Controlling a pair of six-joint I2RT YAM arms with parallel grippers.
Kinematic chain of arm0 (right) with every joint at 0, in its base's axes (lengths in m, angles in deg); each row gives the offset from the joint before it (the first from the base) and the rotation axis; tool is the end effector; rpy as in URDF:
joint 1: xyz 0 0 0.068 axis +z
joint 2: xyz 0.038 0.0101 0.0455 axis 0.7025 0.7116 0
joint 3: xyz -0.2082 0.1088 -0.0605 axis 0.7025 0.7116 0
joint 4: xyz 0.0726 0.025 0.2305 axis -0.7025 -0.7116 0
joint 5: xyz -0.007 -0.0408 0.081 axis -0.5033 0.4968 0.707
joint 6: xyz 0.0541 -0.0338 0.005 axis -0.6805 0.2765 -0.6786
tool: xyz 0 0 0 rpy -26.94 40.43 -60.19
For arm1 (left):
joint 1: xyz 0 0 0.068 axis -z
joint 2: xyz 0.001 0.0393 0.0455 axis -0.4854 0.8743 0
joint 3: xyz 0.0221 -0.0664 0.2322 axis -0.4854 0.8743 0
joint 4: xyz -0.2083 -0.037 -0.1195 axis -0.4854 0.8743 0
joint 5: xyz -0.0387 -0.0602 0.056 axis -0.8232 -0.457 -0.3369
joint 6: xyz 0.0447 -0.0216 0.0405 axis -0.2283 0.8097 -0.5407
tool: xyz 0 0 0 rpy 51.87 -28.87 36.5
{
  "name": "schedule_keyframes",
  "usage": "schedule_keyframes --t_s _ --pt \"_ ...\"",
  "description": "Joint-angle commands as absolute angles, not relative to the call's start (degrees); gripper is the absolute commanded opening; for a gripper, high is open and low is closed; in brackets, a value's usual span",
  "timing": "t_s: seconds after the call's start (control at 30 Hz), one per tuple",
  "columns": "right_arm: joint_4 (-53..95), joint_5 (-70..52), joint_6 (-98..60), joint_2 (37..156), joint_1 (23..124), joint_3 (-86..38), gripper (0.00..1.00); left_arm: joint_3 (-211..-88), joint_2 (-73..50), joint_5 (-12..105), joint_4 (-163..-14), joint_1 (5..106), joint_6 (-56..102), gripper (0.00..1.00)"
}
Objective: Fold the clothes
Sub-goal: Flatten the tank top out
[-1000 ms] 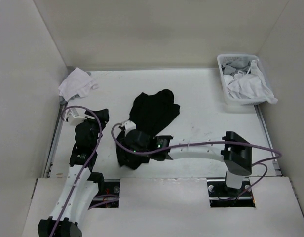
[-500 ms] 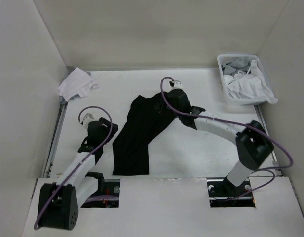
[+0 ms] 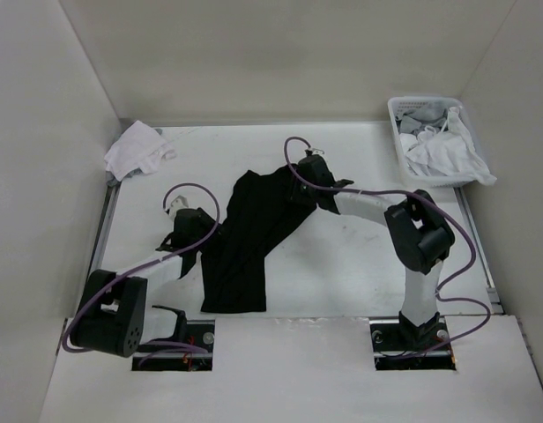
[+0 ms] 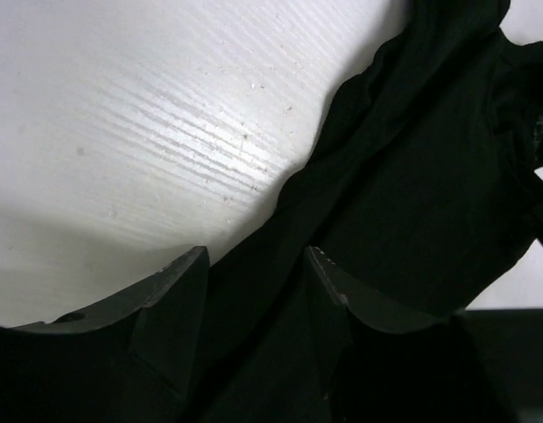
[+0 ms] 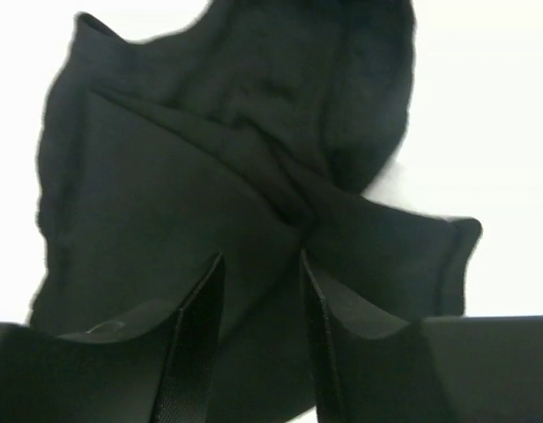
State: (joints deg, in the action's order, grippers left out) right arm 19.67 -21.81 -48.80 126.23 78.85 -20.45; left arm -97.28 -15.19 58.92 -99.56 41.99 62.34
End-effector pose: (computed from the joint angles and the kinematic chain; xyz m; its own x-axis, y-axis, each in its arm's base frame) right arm 0.3412 0.2262 0.1539 -0.7347 0.2167 -0.6429 -0.0787 0.9140 0.3980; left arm 0.2253 -0.0483 0.1185 -0.5131 -0.6766 -0.5281 -0.3612 0.7283 -0.5823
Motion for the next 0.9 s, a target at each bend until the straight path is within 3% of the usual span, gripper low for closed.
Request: schedule_keyframes --t_s 0.0,0.1,0.23,0.53,0.77,0.87 --pt "21.94 -21.26 -49.38 127.75 79.30 -23.89 0.41 -99.57 -12.74 57.07 -104.69 42.62 61.61 0.44" --pt "21.67 -22.14 -49.55 128.10 79.30 -24.68 0.40 -100.89 -10.45 55.57 -106.89 43.32 61.52 0.42" --pt "18.86 -23.80 -50.26 129.25 79.21 -25.66 0.45 -102.47 -7.73 54.43 -109.09 44.20 62.22 0.39" --pt "19.03 -27.76 -50.96 129.33 79.30 -23.99 0.45 -104.67 -3.68 54.86 -112.87 44.90 64.33 0.13" --pt "19.91 -28.91 -50.96 129.15 79.30 -22.40 0.43 -105.55 -1.66 55.74 -114.81 44.99 65.39 0.09" --pt "20.00 -27.76 -51.40 130.12 79.30 -23.19 0.36 -106.16 -0.78 55.83 -115.68 45.08 66.09 0.09"
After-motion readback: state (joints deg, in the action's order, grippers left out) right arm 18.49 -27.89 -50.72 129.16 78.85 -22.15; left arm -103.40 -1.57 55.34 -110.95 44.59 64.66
